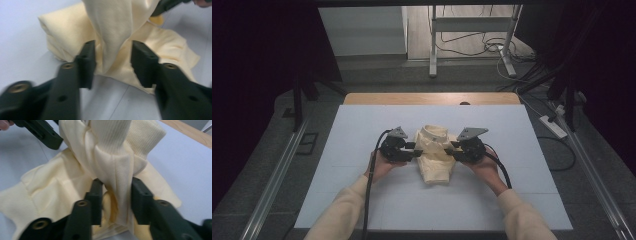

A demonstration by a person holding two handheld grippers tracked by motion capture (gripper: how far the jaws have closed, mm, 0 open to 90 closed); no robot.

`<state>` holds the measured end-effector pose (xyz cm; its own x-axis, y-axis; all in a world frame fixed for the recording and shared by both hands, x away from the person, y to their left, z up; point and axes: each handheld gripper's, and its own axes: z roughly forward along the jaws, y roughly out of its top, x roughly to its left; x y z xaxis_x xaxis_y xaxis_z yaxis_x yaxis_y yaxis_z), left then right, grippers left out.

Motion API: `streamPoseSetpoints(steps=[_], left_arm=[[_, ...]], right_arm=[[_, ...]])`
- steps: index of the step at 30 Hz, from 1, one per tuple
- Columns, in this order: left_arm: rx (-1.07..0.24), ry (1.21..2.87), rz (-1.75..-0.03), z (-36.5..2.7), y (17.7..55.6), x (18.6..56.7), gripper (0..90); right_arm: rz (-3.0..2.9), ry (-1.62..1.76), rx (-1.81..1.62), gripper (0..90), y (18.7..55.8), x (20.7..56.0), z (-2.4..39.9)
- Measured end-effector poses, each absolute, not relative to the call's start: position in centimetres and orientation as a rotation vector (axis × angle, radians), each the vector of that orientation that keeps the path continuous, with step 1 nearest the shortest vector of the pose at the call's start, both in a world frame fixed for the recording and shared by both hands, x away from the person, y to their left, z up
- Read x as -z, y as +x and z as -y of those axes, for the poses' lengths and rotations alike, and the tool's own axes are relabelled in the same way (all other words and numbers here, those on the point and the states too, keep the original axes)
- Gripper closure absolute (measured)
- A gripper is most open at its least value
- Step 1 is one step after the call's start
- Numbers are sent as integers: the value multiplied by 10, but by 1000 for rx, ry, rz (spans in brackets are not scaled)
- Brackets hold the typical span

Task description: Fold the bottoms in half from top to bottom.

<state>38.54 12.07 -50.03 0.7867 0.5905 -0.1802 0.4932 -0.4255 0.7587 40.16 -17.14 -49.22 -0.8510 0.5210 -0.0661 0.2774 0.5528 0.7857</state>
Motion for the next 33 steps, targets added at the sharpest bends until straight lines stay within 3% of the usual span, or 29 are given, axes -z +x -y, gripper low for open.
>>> streamPoseSetpoints(steps=[10, 18, 22, 28, 33], left_arm=[[-182, 2057, -807, -149, 366, 487, 413], [-204, 2035, -818, -149, 366, 483, 410], [-209, 2042, -815, -142, 369, 482, 408], [-201, 2047, -814, -137, 372, 484, 403], [-191, 2046, -824, -137, 373, 486, 402]], right_arm=[[-2492, 658, -1264, 430, 374, 482, 179], [-2455, 695, -1349, 431, 356, 461, 196], [-2458, 733, -1336, 515, 363, 453, 190], [-2532, 738, -1310, 799, 373, 453, 167], [-2639, 694, -1254, 889, 370, 465, 151]])
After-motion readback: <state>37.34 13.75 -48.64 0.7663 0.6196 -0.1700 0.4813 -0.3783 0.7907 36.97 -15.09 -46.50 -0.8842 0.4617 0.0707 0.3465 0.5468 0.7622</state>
